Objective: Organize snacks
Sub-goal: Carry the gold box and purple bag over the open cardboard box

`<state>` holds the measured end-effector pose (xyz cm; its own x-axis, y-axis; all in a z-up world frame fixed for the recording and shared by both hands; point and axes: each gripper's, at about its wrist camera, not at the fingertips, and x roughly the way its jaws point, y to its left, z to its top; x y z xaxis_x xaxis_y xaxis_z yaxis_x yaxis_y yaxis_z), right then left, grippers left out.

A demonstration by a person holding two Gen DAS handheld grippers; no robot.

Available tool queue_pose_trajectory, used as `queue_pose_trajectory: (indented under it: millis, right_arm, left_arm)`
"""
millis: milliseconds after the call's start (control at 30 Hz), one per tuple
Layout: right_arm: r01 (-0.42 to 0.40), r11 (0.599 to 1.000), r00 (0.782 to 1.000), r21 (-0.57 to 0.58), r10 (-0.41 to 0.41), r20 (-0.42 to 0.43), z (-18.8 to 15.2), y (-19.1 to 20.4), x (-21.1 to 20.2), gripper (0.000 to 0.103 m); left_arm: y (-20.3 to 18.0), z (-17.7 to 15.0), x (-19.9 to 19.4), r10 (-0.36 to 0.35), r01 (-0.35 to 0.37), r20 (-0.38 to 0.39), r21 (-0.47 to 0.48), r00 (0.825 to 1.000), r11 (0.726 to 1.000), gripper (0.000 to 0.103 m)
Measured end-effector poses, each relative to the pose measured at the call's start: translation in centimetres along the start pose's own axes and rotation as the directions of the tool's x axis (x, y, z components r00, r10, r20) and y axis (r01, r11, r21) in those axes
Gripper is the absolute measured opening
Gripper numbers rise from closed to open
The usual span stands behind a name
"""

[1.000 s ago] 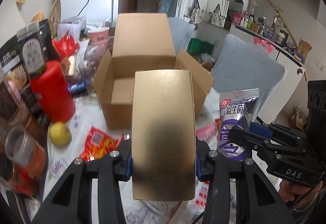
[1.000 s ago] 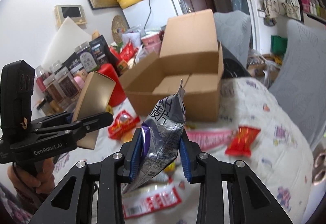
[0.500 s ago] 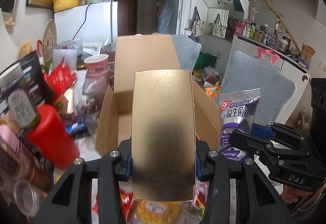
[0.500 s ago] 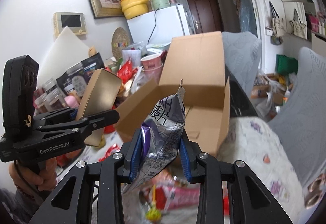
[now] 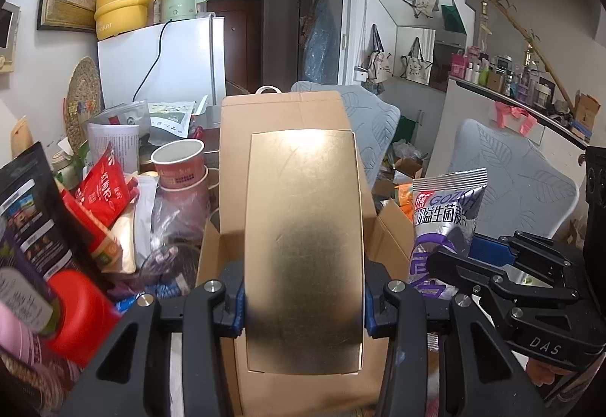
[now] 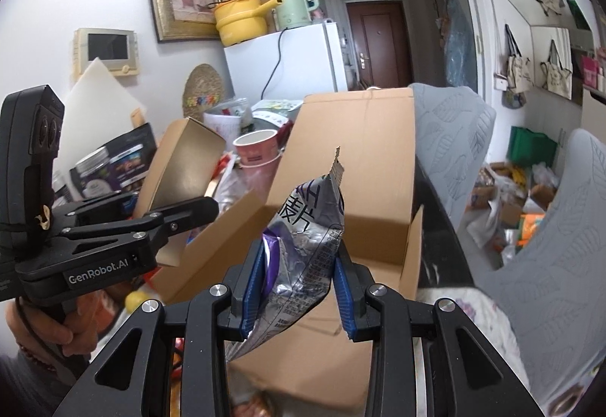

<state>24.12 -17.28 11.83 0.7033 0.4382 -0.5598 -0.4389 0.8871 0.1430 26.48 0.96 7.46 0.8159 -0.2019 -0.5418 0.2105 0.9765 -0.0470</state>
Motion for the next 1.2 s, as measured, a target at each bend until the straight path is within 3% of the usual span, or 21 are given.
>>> queue_pose_trajectory:
  millis: [400,600,900,1200]
  right_arm:
    - [0.036,0.998,0.999,-0.056,-0.039,-0.038,3.0,-0.8,5.1,0.034]
    - [0.048,0.995,0.993,-0.089,-0.058,-0.107,3.2,-0.9,8.2,0.034]
    - [0.022,0.999,0.978,-0.045,-0.031,-0.206,3.3,-2.1,10.7,0.034]
    - [0.027,1.000,0.956,-0.016,-0.031,-0.290,2.9,-2.8,12.9,0.038]
  left_arm:
    - [2.0,1.3,6.7,0.059,-0.060,-0.080,-0.009,0.995,0.998,0.044]
    - [2.0,0.8,9.6,0.066,-0.066,-0.146,0.002,0.987,0.998,0.044]
    - [2.7,0.4,12.5,0.077,-0.081,-0.218,-0.006,0.973,0.997,0.044]
    - [2.6,-0.5,15.0,0.135,-0.133,-0.301,0.025,0.944,0.991,0.046]
